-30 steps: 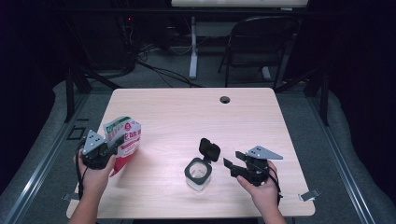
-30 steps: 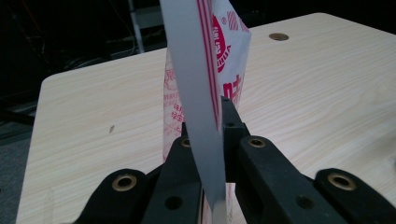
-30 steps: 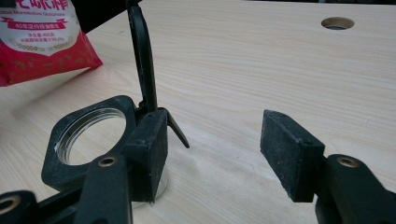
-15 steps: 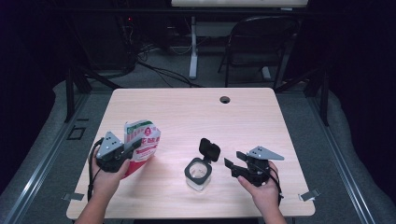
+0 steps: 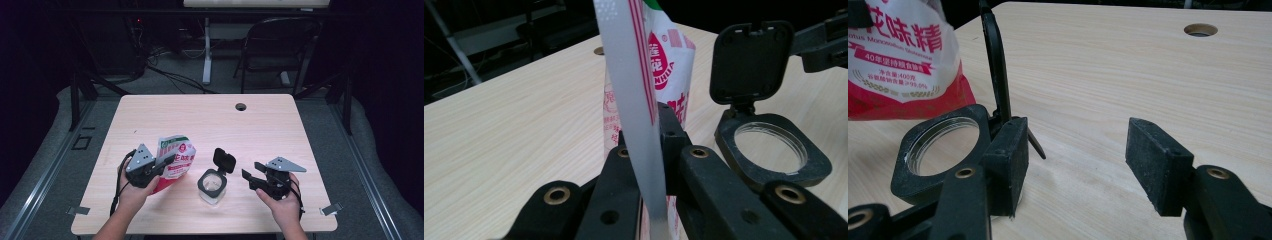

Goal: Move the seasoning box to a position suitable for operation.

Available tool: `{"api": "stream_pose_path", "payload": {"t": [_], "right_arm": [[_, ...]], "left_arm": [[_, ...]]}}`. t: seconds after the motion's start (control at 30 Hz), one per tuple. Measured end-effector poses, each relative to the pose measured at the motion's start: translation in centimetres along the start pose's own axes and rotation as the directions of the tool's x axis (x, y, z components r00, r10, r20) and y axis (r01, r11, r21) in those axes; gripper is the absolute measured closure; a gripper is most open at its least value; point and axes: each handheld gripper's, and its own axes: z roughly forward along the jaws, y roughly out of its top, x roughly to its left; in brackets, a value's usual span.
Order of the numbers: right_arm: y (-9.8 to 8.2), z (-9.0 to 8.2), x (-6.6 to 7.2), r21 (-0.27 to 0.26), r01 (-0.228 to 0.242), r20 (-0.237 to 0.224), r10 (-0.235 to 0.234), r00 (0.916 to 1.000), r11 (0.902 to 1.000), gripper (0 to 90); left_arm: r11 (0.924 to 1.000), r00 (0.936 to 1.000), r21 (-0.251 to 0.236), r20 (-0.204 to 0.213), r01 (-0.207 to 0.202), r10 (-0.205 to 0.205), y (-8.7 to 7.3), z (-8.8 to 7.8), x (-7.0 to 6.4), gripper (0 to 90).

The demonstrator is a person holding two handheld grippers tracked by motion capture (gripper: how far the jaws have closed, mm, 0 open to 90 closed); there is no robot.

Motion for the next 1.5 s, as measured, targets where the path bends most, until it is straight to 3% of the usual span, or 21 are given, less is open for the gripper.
{"api": "stream_pose_path", "payload": {"t": [0.17,0.4,0.57,0.77,0.83,0.93,1.0,1.13,1.27,1.5], "right_arm": [[0.5,-0.7,-0.1,-0.018,-0.004,-0.015,0.004,0.9999,0.9998,46.8],[1.9,-1.8,0.4,-0.062,-0.027,-0.097,0.021,0.9951,0.9977,54.1],[3.6,-3.0,1.6,-0.106,0.009,-0.143,-0.024,0.9895,0.9944,57.8],[4.9,-2.6,3.7,-0.126,0.038,-0.232,-0.067,0.9705,0.9912,58.6],[5.2,-1.9,4.5,-0.102,0.074,-0.253,-0.098,0.9626,0.9921,58.6],[5.5,-0.6,5.5,-0.076,0.097,-0.282,-0.114,0.9527,0.9924,59.5],[5.7,0.3,6.2,-0.056,0.119,-0.305,-0.130,0.9434,0.9913,60.4],[5.7,2.2,7.8,-0.003,0.172,-0.342,-0.162,0.9256,0.9851,60.3],[5.9,3.9,9.1,0.031,0.178,-0.389,-0.153,0.9084,0.9835,59.2],[6.1,6.5,11.2,0.078,0.211,-0.430,-0.158,0.8890,0.9744,56.6]], "left_arm": [[0.9999,0.9999,0.002,0.002,0.015,-0.015,-0.4,-0.4,0.1,90.0],[0.9985,0.9986,0.016,0.011,0.052,-0.052,-0.9,-0.9,0.2,90.0],[0.9982,0.9987,0.030,-0.001,0.051,-0.051,-1.5,-1.2,0.0,90.0],[0.9933,0.9948,0.055,0.007,0.101,-0.102,-2.9,-1.8,0.0,90.0],[0.9914,0.9938,0.070,-0.002,0.111,-0.111,-3.4,-1.9,0.0,89.9],[0.9842,0.9855,0.063,0.026,0.166,-0.168,-4.2,-2.1,0.3,89.6],[0.9823,0.9832,0.055,0.025,0.179,-0.181,-4.4,-2.3,0.3,89.6],[0.9822,0.9837,0.062,0.017,0.177,-0.179,-4.7,-2.7,0.1,88.8],[0.9824,0.9840,0.061,0.010,0.177,-0.178,-5.0,-2.9,0.0,87.3],[0.9844,0.9861,0.069,0.026,0.162,-0.164,-5.2,-3.1,-0.3,86.6]]}}
